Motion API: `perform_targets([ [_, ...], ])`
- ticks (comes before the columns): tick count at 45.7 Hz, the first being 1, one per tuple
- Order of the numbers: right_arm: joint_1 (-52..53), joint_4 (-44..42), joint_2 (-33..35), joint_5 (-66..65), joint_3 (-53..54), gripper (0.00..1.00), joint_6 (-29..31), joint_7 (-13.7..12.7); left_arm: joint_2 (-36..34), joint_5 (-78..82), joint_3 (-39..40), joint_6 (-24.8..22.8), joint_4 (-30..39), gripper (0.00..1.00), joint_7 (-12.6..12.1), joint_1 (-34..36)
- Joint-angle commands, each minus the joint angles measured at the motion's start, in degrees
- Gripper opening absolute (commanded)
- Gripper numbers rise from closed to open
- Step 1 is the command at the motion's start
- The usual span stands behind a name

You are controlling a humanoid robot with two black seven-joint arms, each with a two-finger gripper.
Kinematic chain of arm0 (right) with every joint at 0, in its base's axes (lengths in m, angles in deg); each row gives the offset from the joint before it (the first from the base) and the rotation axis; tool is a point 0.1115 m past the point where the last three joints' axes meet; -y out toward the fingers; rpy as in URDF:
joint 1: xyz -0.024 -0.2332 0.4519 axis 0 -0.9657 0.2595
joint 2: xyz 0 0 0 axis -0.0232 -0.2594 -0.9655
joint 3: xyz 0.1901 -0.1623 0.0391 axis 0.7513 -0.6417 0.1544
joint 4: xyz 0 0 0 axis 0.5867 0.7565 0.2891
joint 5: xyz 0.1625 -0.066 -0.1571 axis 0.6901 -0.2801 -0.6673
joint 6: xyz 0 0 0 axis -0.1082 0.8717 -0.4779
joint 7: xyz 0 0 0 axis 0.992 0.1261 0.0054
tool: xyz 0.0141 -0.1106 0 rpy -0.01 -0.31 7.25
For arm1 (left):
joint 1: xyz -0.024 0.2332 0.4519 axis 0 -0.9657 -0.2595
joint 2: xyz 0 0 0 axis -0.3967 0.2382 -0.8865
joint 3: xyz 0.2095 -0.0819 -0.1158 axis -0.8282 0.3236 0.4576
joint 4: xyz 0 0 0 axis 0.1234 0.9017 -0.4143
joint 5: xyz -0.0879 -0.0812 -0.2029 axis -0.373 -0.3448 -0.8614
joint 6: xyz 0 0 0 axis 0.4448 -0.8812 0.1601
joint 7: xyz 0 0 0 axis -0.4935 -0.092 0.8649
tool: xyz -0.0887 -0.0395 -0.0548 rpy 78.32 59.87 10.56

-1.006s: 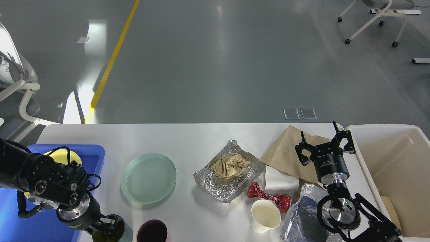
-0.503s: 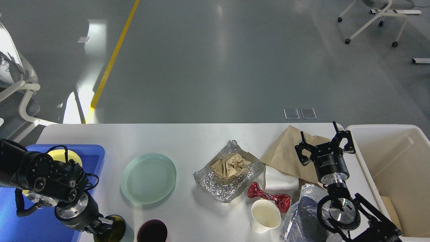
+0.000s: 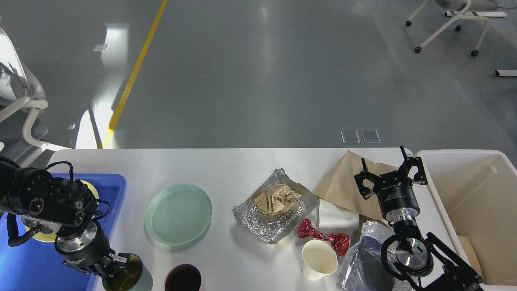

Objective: Tidy desktop

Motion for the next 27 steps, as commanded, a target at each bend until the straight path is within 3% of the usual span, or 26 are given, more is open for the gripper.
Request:
perform_targets([
  [1,0.08,0.00,0.00,0.00,0.00,1.00,0.00,0.00,-0.72,-1.72,-2.26,-6.16,0.14,0.00,-0.06,6.36],
  [10,0.08,0.00,0.00,0.00,0.00,1.00,0.00,0.00,-0.63,-9.01,-7.97,-13.72,1.63,0.00,0.20,20.07],
  [22,0.08,-0.09,0.00,0.00,0.00,1.00,0.00,0.00,-0.98,-14.29,-14.74,-18.99,7.78,0.00,0.55,41.51],
  [27,0.08,-0.09,0.00,0.00,0.00,1.00,0.00,0.00,-1.86,-14.91,-16.67,-23.91,8.49,0.00,1.95,48.72],
])
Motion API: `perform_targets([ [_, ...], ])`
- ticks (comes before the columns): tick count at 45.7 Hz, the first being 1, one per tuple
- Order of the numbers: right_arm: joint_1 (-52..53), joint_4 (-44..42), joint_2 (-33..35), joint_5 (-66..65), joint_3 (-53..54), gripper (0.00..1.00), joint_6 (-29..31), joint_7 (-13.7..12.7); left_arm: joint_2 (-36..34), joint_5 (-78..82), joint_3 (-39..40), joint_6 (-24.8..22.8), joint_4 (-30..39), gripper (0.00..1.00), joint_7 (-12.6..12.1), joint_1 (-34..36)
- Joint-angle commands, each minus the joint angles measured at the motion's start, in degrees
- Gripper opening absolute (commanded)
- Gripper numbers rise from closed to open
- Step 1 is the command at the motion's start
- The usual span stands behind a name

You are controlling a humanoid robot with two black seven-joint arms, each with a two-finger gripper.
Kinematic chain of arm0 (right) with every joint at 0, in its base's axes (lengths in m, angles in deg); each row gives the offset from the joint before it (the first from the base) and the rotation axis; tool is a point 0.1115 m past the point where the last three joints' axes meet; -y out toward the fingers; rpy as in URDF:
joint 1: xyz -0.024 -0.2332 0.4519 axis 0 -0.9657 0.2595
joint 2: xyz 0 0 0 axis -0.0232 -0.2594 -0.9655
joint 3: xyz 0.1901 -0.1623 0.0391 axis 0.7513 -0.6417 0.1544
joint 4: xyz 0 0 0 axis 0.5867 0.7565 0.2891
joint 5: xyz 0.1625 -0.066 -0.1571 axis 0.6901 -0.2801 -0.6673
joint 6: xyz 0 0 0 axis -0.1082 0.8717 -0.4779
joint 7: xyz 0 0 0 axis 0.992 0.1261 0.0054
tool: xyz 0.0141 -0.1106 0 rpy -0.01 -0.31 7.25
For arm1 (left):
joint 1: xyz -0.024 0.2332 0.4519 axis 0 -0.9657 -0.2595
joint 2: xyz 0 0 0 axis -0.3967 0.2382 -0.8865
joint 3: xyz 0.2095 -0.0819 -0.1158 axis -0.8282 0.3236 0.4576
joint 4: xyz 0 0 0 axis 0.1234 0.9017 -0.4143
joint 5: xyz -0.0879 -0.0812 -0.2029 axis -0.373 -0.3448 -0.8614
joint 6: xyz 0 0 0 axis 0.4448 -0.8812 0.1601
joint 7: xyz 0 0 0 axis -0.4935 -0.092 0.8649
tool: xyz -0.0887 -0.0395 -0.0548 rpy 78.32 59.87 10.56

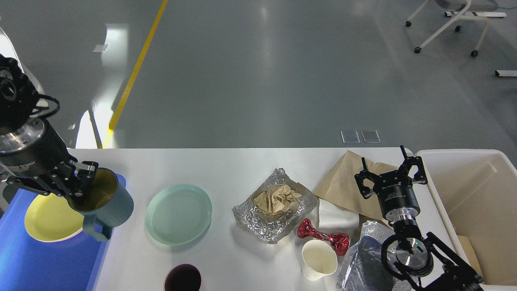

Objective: Tidy desktop

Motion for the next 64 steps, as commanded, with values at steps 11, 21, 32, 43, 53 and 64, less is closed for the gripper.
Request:
perform_targets([
  [11,-0.01,0.00,0.00,0.02,0.00,1.00,0.00,0.00,-0.93,-0.75,-3.07,-6.49,0.89,0.00,2.44,10.35],
  [21,-0.01,0.09,0.00,0.02,0.00,1.00,0.00,0.00,-3.38,-0.57,-5.44,-6.49,0.71,0.00,2.26,10.35],
  [32,-0.01,0.09,0.00,0.02,0.00,1.00,0.00,0.00,-13.49,1.97,-10.89,-6.31,-3.76,0.00,1.12,9.91],
  [43,-0.10,0.09,0.00,0.02,0.00,1.00,0.00,0.00,-23.86,8.74,-12.65,-6.66,-9.48,0.00,0.85,7.19],
  [53,-0.10,0.09,0.00,0.02,0.00,1.00,0.00,0.00,-29.67,10.77,-11.87,-6.66,-17.74,0.00,0.94,0.86],
  [64,-0.10,0.09,0.00,0.02,0.00,1.00,0.00,0.00,-31.07,10.86,-9.41,-5.96,-20.91,0.00,1.03,-6.61],
])
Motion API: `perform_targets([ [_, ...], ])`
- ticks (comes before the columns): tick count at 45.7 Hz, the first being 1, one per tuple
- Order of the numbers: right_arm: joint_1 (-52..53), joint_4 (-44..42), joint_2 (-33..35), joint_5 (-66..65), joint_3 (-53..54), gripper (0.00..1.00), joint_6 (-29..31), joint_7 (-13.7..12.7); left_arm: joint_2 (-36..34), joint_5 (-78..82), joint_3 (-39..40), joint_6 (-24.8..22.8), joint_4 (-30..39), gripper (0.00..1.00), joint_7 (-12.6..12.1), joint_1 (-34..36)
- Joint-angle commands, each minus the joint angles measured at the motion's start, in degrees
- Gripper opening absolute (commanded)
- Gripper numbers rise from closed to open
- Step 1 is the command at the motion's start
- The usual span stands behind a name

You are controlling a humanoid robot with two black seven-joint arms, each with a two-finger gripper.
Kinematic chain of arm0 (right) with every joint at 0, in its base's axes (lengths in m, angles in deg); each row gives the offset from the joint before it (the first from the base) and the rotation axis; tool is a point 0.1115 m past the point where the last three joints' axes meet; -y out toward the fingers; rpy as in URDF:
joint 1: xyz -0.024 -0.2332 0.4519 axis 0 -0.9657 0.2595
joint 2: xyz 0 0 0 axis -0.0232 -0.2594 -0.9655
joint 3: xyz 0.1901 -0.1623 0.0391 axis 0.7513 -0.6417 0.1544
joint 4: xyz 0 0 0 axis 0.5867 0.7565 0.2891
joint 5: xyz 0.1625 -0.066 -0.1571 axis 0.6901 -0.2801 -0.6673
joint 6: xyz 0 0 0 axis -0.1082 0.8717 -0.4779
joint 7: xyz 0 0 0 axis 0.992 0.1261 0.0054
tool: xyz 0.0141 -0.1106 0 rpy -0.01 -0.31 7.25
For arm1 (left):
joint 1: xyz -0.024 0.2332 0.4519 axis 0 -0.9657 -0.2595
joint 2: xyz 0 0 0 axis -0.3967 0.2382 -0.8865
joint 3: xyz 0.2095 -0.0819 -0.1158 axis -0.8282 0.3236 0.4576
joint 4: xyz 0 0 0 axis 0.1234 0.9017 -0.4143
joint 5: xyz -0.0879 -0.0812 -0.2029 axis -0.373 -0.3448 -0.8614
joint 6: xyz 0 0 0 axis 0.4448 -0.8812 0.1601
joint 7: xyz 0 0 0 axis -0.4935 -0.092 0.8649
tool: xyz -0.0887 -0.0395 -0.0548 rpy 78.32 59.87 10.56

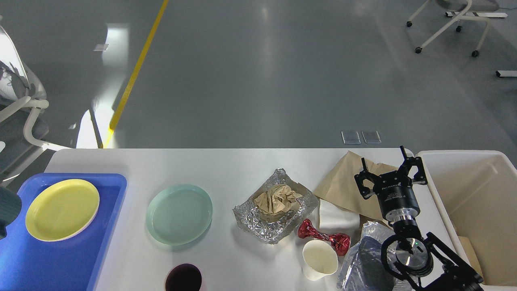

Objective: Tidy desktop

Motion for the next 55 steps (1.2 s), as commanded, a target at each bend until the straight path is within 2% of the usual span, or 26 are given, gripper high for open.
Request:
perform_targets([
  [1,-0.04,-0.01,0.00,0.00,0.00,1.00,0.00,0.00,-1.40,0.09,1.27,0.61,-1.27,0.00,-0.08,-3.87],
  [7,-0.04,-0.01,0.00,0.00,0.00,1.00,0.00,0.00,-4.12,1.84,4.43,1.40,-4.52,0.00,0.01,-9.32],
  [13,-0.04,-0.01,0.00,0.00,0.00,1.00,0.00,0.00,-5.79,2.81,11.19,3.25,-7.51,0.01,0.01,-18.19],
  [25,-0.04,-0.01,0.00,0.00,0.00,1.00,0.00,0.00,-7.38,3.95,29.73,8.43,-17.17,0.02,0.01,-42.80],
  [31,0.05,-0.01,0.00,0.00,0.00,1.00,0.00,0.00,-7.20,6.67,38.70,8.88,-20.52,0.02,0.10,-53.26],
  [36,-0.04,-0.01,0.00,0.00,0.00,1.00,0.00,0.00,-7.12,10.19,43.54,9.93,-21.31,0.02,0.45,-58.01],
  [43,-0.04,-0.01,0.00,0.00,0.00,1.00,0.00,0.00,-5.45,10.72,48.55,14.32,-23.42,0.02,0.36,-64.51],
  [49,0.05,-0.01,0.00,0.00,0.00,1.00,0.00,0.00,-4.22,10.81,53.47,14.85,-25.44,0.02,0.27,-70.58],
  [55,0.05,-0.01,0.00,0.00,0.00,1.00,0.00,0.00,-4.30,10.90,55.85,14.94,-27.64,0.03,0.45,-73.40],
])
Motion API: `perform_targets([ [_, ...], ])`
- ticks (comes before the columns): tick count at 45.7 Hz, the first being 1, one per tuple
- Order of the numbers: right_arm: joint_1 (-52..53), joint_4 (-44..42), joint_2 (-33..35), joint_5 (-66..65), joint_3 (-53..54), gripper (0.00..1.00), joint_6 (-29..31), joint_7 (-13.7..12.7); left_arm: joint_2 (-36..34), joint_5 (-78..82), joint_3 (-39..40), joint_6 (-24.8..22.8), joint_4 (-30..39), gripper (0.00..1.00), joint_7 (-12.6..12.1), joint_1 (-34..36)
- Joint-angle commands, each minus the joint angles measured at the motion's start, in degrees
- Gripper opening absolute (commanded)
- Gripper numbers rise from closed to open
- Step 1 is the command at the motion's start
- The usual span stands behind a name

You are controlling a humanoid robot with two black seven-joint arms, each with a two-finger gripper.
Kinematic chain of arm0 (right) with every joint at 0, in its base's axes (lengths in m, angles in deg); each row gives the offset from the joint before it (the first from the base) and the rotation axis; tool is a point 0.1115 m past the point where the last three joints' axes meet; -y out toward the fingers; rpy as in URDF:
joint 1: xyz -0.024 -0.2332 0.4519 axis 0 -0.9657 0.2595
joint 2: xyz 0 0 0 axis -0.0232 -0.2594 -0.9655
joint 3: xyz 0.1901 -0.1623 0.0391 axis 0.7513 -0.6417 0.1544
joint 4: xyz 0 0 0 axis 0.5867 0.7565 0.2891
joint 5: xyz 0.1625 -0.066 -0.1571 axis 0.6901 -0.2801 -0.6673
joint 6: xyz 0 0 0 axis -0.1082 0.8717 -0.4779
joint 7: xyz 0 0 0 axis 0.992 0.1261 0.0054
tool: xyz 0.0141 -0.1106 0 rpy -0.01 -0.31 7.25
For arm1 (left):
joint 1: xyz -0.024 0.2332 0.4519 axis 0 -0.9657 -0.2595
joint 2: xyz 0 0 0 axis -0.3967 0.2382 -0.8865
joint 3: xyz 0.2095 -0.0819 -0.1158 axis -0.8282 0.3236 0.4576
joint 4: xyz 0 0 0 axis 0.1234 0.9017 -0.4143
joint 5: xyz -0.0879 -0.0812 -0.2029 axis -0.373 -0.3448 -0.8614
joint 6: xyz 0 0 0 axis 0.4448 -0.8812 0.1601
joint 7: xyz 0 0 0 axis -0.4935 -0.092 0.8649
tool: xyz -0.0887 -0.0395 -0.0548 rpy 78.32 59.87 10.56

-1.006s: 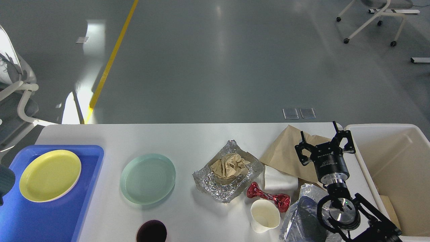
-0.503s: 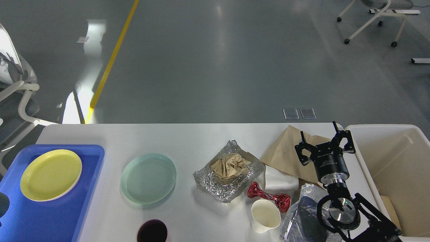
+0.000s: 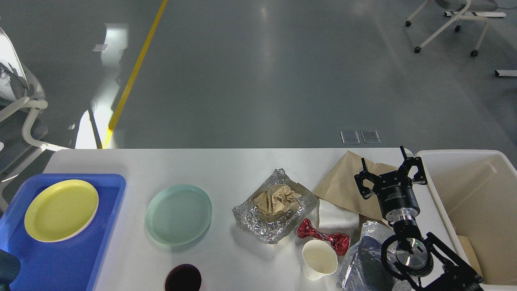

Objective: Tidy desktop

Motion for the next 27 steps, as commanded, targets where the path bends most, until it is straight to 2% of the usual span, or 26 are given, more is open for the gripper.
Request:
perform_targets([
  [1,-0.02,0.00,0.00,0.00,0.00,1.00,0.00,0.00,0.05,0.07,1.79,0.19,-2.00,0.03,0.19,-2.53],
  [9,0.07,0.00,0.00,0.00,0.00,1.00,0.00,0.00,-0.12,-0.02,1.97,0.11,-2.26,0.03,0.19,-2.89],
  [16,-0.02,0.00,0.00,0.00,0.00,1.00,0.00,0.00,-0.04,-0.37,2.58,0.19,-2.17,0.09,0.45,-2.97],
  [22,-0.02,0.00,0.00,0.00,0.00,1.00,0.00,0.00,-0.04,-0.64,3.55,0.37,-2.17,0.21,0.63,-3.06],
  [27,-0.02,0.00,0.00,0.00,0.00,1.00,0.00,0.00,-0.04,-0.81,3.64,0.37,-2.17,0.46,0.72,-3.06],
])
